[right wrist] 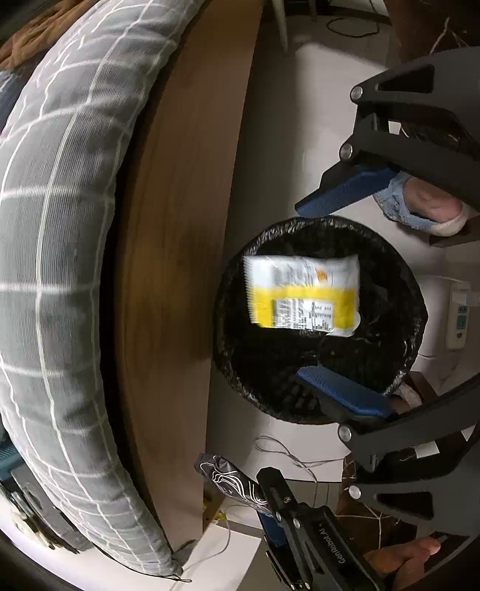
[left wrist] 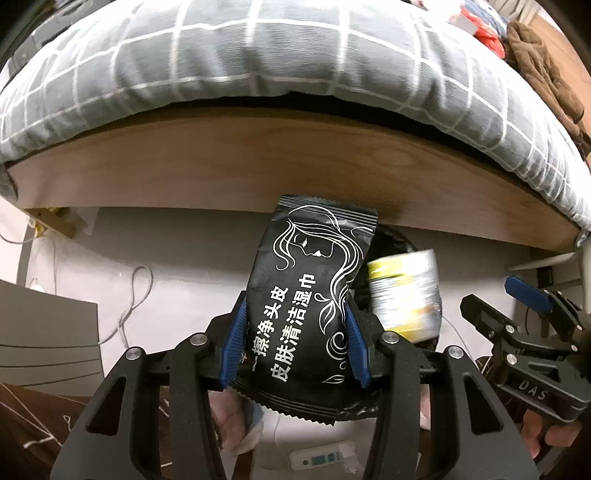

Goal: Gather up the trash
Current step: 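Open the right tool over the bin while the left tool releases the black packet, then move both tools back over the bed toward the white box and mask bag, then grasp the white box with the right tool while the left tool grasps the KEYU mask bag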

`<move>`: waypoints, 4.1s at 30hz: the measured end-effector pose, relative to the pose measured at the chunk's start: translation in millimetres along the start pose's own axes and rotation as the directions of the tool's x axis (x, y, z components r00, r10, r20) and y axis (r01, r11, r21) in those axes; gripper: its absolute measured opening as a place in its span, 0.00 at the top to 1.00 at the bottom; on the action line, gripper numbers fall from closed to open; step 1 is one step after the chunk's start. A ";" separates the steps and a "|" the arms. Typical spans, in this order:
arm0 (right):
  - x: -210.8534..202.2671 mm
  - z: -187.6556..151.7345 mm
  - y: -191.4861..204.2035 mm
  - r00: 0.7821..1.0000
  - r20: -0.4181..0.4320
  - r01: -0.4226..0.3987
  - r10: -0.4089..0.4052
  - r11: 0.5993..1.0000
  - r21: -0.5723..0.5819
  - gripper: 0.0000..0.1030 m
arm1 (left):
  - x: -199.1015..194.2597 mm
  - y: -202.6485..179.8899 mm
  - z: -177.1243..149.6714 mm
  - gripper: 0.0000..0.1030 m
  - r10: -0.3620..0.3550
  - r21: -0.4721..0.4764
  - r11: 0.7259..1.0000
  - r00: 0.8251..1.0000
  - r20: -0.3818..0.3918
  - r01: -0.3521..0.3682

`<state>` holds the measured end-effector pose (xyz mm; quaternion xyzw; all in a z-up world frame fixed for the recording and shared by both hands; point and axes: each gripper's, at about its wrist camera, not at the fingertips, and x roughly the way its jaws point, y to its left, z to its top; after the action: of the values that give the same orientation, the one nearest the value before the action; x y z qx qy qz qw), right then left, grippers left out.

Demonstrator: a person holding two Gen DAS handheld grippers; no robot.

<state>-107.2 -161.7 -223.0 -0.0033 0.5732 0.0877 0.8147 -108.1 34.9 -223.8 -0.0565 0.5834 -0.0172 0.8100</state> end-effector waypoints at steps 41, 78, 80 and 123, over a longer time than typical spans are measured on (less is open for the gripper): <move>-107.9 33.2 -69.3 0.958 0.247 0.122 -0.146 0.986 0.111 0.07 | -59.0 -102.2 20.3 0.06 -0.027 0.153 0.988 0.990 0.141 0.005; -113.1 203.9 -104.7 0.926 0.347 0.136 -0.147 0.989 0.056 0.07 | -102.1 -62.1 228.4 0.06 0.028 0.052 0.998 0.951 0.308 -0.046; -106.9 216.1 -105.5 0.926 0.348 0.136 -0.146 0.989 0.053 0.07 | -97.6 -57.6 241.7 0.06 0.031 0.045 0.998 0.949 0.313 -0.048; -7.0 333.7 -82.2 0.956 0.293 -0.003 -0.008 0.999 0.039 0.35 | 5.5 -40.3 348.3 0.46 -0.118 0.109 0.990 0.965 0.234 0.095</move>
<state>214.1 -208.3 -109.8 0.0251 0.4475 0.0748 0.8908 225.0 19.3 -115.6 -0.0502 0.4757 -0.0820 0.8743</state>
